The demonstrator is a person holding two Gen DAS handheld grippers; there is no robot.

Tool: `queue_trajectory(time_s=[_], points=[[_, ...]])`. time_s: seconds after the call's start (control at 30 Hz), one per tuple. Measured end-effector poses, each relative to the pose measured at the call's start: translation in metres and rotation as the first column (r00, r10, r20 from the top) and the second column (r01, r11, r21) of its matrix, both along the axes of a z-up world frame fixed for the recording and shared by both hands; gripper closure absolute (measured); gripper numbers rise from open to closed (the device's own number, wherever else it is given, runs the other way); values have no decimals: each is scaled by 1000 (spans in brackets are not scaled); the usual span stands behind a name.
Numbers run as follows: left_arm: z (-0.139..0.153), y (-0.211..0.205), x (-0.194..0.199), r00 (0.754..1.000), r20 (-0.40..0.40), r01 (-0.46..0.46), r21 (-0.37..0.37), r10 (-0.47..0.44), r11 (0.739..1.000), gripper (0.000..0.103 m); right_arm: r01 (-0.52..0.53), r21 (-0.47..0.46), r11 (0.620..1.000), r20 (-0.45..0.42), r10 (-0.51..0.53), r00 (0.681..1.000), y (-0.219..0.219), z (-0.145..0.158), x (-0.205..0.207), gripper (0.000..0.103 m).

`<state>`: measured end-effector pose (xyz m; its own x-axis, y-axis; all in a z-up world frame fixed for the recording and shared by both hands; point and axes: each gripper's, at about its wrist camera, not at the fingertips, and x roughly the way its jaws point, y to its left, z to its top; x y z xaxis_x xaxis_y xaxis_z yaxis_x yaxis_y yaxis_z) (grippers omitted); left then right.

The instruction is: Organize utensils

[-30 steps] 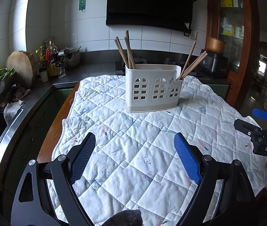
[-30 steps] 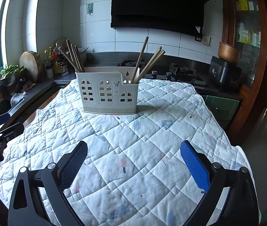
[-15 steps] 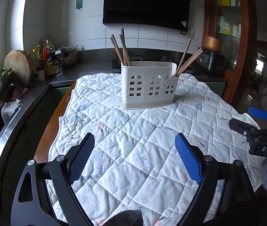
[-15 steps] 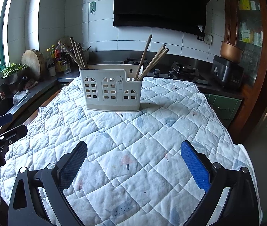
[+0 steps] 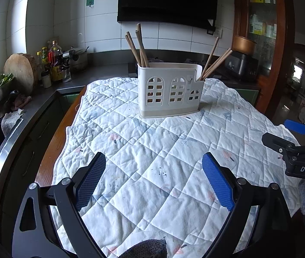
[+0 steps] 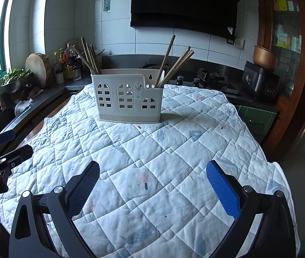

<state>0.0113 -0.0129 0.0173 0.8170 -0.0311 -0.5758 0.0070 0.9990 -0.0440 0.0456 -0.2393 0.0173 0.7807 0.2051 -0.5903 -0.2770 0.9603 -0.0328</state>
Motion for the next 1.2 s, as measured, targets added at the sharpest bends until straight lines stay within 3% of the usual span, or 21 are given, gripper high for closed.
queue_trajectory(time_s=[1.2], points=[[-30,0,4,994,-104,-18,-45,14,999,7,12,-8,1000,-40,-13,999,-3,-18,6,7]])
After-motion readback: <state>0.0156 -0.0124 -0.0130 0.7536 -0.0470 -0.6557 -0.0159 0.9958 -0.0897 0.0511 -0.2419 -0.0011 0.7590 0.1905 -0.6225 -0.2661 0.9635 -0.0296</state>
